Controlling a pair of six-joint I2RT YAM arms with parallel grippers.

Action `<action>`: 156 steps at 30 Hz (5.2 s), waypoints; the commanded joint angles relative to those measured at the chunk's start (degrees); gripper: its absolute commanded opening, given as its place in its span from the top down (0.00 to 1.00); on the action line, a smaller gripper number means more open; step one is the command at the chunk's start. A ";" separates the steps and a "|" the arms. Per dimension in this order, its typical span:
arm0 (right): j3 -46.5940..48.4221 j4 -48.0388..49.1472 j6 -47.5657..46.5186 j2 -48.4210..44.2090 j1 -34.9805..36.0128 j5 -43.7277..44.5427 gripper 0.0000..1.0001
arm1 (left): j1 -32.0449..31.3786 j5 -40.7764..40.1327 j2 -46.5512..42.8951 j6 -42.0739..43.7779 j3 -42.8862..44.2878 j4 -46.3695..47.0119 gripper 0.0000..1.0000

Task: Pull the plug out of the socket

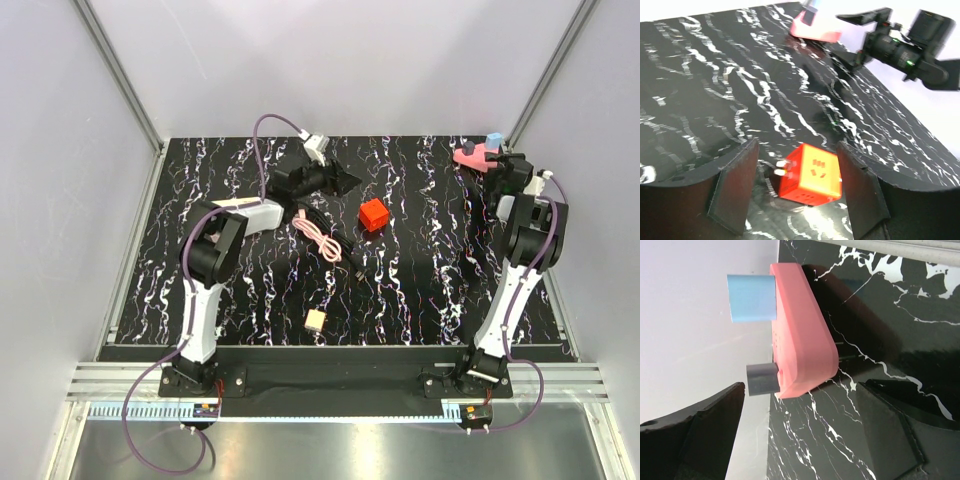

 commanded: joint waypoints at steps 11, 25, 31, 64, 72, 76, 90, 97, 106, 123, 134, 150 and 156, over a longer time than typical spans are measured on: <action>5.49 -4.87 -0.38 5.35 1.39 2.12 0.11 | -2.50 1.31 -0.03 3.10 3.80 2.51 0.34; 6.45 -5.48 -0.82 7.11 1.56 3.00 0.26 | -5.49 -2.11 -1.53 11.18 5.38 -5.14 0.34; 6.45 -5.75 -1.00 7.46 1.48 3.26 0.38 | -5.84 -1.94 -1.26 11.10 5.82 -5.06 0.34; -32.20 3.04 -3.09 -21.26 2.35 -6.58 1.00 | -7.77 -12.49 -12.59 17.43 -9.98 -4.35 0.30; -53.10 -2.58 -10.84 -43.41 2.35 -11.31 1.00 | -15.31 -19.33 -27.44 11.37 -27.20 0.74 0.32; -59.10 -8.28 -15.23 -52.98 2.35 -14.40 1.00 | -21.65 -27.13 -35.79 7.59 -34.34 -0.91 0.32; -67.03 -23.68 -18.49 -71.82 2.35 -24.23 1.00 | -34.84 -32.79 -36.07 2.93 -28.02 -18.41 0.31; -68.61 -26.21 -21.12 -68.30 2.35 -30.48 0.92 | -36.07 -32.70 -33.26 3.10 -23.71 -20.87 0.31; -67.55 -35.89 -25.26 -73.22 2.35 -28.64 0.58 | -36.25 -34.45 -33.96 4.59 -25.11 -21.57 0.31; -58.59 -59.69 -27.37 -81.28 2.79 -19.68 0.00 | -36.25 -37.45 -38.00 8.81 -29.25 -21.23 0.29; -52.80 -70.34 -26.49 -89.74 10.08 -15.03 0.00 | -36.16 -34.90 -37.13 9.43 -28.10 -20.44 0.29; -32.58 -67.96 -42.83 -72.53 11.05 -20.66 0.68 | -33.53 -27.09 -30.45 8.11 -22.93 -19.64 0.28; -30.72 -66.57 -45.03 -65.94 15.97 -16.43 0.93 | -32.30 -23.14 -23.51 10.66 -15.11 -20.88 0.29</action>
